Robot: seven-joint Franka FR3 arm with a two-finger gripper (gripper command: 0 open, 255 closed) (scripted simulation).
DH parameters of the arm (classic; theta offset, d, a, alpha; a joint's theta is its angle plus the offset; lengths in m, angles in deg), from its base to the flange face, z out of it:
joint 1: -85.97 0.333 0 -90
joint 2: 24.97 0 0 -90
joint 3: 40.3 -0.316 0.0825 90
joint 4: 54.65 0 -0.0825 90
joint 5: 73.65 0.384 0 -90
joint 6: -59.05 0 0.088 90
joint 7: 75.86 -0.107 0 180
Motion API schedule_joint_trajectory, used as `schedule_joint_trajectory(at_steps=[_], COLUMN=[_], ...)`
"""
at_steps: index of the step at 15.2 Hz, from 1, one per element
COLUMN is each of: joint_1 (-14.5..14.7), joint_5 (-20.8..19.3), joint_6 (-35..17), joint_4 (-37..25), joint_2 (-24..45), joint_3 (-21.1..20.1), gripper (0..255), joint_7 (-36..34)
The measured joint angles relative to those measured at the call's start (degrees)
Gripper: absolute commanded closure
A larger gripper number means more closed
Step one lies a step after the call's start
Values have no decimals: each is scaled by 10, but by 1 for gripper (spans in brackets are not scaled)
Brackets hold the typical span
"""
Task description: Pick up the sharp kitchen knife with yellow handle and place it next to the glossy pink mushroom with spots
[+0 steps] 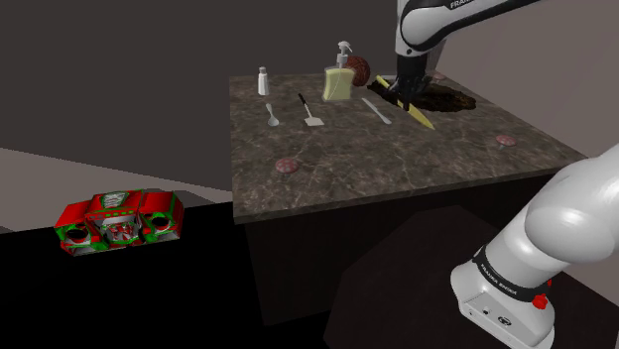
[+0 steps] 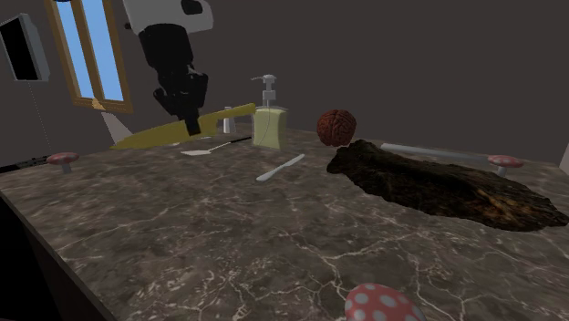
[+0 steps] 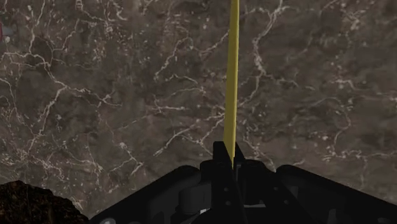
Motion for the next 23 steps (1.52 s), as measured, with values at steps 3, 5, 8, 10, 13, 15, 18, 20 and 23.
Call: schedule_joint_trajectory(at_steps=[3, 5, 8, 10, 13, 15, 18, 20, 23], joint_1=[20, 31, 52, 66, 86, 98, 101, 101, 101], joint_5=[10, 17, 33, 45, 64, 76, 77, 75, 73], joint_6=[16, 23, 36, 43, 59, 60, 39, 24, 1], joint_4=[25, 39, 57, 65, 75, 73, 91, 103, 115], joint_2=[-29, -42, -63, -72, -90, -84, -78, -74, -64], joint_3=[-29, -47, -77, -96, -125, -142, -147, -147, -148], gripper=[255, 255, 255, 255, 255, 255, 255, 255, 255], joint_7=[-42, -67, -107, -133, -169, -193, -205, -208, -214])
